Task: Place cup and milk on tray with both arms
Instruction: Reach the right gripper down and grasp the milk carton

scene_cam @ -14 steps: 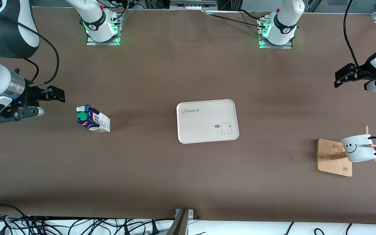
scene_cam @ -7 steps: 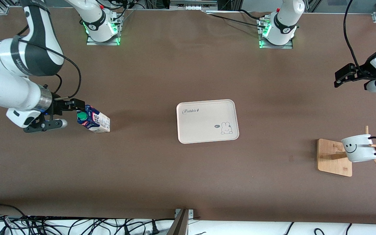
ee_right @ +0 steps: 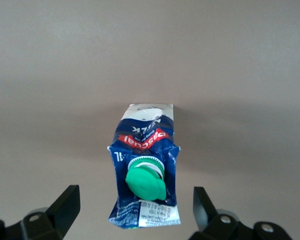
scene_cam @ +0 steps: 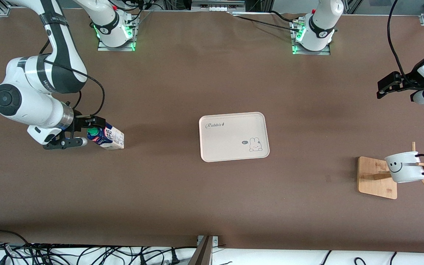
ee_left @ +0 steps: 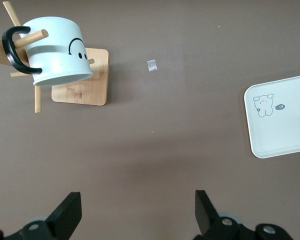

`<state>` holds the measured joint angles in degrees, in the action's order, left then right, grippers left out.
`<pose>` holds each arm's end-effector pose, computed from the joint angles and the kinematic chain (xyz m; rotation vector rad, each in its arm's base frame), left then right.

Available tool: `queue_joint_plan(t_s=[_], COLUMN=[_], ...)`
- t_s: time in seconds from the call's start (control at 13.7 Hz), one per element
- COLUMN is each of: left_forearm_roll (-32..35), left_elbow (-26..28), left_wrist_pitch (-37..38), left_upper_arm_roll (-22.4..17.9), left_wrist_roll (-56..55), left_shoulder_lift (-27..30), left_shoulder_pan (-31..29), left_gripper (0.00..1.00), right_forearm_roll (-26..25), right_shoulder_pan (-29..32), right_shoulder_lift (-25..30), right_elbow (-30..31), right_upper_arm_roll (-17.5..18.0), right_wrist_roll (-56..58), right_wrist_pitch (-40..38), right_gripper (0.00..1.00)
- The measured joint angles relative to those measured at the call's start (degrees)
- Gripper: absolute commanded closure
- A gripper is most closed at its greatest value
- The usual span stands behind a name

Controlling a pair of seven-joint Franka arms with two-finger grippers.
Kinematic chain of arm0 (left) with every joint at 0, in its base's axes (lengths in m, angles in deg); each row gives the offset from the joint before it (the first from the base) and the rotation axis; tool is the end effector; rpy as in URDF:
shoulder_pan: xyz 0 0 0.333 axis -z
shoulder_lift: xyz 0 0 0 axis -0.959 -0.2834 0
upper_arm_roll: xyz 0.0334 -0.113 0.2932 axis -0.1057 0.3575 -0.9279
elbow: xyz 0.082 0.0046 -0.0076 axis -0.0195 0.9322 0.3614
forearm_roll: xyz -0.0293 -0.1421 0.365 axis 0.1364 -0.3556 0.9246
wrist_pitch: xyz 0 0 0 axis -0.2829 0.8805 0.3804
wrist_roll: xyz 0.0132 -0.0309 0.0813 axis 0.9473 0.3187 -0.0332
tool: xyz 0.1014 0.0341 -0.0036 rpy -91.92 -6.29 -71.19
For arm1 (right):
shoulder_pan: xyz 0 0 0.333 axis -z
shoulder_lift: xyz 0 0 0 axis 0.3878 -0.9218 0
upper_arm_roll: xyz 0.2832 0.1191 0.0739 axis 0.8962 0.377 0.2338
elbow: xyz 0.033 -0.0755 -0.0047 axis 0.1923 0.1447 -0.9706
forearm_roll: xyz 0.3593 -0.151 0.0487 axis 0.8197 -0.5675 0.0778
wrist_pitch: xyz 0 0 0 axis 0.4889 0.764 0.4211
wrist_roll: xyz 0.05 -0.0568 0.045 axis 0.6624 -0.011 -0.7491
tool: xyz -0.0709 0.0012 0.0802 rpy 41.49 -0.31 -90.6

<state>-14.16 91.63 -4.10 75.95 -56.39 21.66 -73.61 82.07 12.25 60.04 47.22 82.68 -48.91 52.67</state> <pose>0.5595 0.0014 0.5991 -3.1162 0.1391 0.0120 0.6080 0.0772 0.3679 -3.0963 -0.1648 0.2122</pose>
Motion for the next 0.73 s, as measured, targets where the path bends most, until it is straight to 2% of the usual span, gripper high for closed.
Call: queue_joint_plan(t_s=[0.07, 0.29, 0.51, 0.59, 0.73], left_forearm_roll=[0.0, 0.0, 0.0, 0.0, 0.0], left_elbow=[0.0, 0.0, 0.0, 0.0, 0.0], left_wrist_pitch=[0.0, 0.0, 0.0, 0.0, 0.0], left_upper_arm_roll=[0.0, 0.0, 0.0, 0.0, 0.0], left_wrist_roll=[0.0, 0.0, 0.0, 0.0, 0.0], left_shoulder_lift=[0.0, 0.0, 0.0, 0.0, 0.0], left_shoulder_pan=[0.0, 0.0, 0.0, 0.0, 0.0], left_gripper=[0.00, 0.00, 0.00, 0.00, 0.00], right_forearm_roll=[0.0, 0.0, 0.0, 0.0, 0.0], right_shoulder_pan=[0.0, 0.0, 0.0, 0.0, 0.0], right_shoulder_lift=[0.2, 0.5, 0.5, 0.5, 0.5], right_elbow=[1.3, 4.4, 6.3, 6.5, 6.5], right_upper_arm_roll=[0.0, 0.0, 0.0, 0.0, 0.0], right_wrist_roll=[-0.1, -0.1, -0.2, -0.2, -0.2], right_wrist_pitch=[1.3, 5.0, 7.2, 7.3, 7.3], right_gripper=[0.02, 0.16, 0.42, 0.47, 0.48])
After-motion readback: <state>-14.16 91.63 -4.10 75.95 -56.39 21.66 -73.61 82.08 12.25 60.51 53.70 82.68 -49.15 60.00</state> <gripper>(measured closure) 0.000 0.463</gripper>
